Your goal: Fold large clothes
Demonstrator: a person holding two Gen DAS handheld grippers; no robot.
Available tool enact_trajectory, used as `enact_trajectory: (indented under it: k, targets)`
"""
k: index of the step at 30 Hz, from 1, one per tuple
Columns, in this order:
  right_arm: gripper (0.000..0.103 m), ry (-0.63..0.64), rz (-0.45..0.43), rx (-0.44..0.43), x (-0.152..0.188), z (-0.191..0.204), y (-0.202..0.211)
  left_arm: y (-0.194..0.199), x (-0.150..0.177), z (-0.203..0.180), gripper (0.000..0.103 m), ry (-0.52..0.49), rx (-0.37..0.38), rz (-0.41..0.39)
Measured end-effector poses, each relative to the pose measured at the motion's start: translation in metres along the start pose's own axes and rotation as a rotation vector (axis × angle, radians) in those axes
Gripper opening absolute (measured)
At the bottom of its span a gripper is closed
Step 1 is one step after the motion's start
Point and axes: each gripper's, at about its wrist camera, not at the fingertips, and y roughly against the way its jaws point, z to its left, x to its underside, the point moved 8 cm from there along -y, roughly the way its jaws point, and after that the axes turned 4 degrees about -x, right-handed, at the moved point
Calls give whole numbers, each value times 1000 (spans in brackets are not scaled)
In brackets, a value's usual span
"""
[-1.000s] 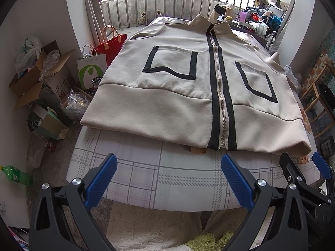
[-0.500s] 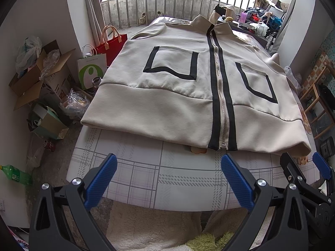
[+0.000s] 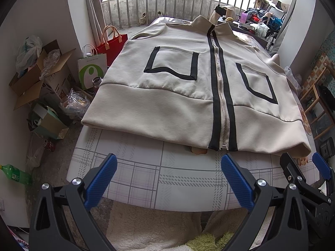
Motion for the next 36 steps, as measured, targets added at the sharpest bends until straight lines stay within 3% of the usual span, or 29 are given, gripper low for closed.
enact_trajectory:
  k: [19,30,36]
  targets:
    - [95,-1,-6,6,-7,0,2,4,-8,0,98,-7,3,0]
    - [95,44,-11,25,-28,-12,-18,-39,-24,9,98,-45,-36,17]
    - [95,42,-20,33,-47,-39,-37,-65,-47,9,98,-81,-38,-17]
